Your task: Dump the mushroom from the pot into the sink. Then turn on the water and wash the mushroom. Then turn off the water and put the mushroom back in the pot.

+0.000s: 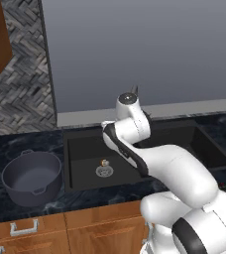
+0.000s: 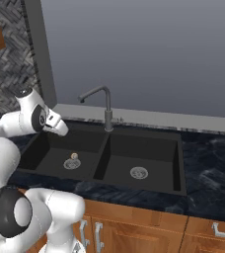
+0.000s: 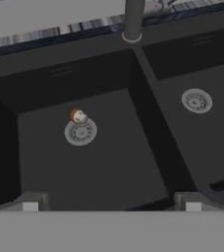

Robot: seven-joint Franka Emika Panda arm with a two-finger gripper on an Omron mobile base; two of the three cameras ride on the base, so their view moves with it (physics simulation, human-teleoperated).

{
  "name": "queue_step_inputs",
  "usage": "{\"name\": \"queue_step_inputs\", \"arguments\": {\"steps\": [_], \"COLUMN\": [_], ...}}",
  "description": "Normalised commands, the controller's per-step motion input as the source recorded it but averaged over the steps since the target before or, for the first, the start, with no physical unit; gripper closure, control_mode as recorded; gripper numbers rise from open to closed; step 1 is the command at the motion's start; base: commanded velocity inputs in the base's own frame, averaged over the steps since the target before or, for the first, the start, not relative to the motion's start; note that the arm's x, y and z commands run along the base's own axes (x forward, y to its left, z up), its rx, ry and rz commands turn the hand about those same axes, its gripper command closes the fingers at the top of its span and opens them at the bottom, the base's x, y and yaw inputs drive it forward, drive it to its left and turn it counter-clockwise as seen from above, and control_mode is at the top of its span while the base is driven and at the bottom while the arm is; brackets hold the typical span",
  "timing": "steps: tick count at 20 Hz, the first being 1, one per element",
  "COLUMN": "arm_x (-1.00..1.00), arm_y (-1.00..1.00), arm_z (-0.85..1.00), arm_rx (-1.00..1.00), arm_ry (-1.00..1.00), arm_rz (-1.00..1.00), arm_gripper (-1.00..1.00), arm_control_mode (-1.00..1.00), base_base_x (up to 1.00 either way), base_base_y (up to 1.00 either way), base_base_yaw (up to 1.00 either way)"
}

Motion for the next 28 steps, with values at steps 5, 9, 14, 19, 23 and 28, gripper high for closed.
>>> {"name": "queue_step_inputs", "arguments": {"steps": [5,9,14,19,23,28], "arm_x": [0.14,0.2,0.23,0.26,0.28,0.31], "arm_y": [0.07,0.02,0.0,0.0,0.03,0.02], "arm_z": [-0.28,-0.28,-0.28,-0.29,-0.28,-0.3], "arm_rx": [0.0,0.0,0.0,0.0,-0.01,-0.02], "arm_ry": [0.0,0.0,0.01,0.04,0.04,0.04], "arm_rz": [0.08,0.08,0.07,0.07,0.06,0.05], "arm_gripper": [-1.0,-1.0,-1.0,-1.0,-1.0,-1.0], "arm_control_mode": [-1.0,-1.0,-1.0,-1.0,-1.0,-1.0], "base_base_x": [0.0,0.0,0.0,0.0,0.0,0.0], "base_base_y": [0.0,0.0,0.0,0.0,0.0,0.0], "base_base_yaw": [0.0,0.0,0.0,0.0,0.0,0.0]}}
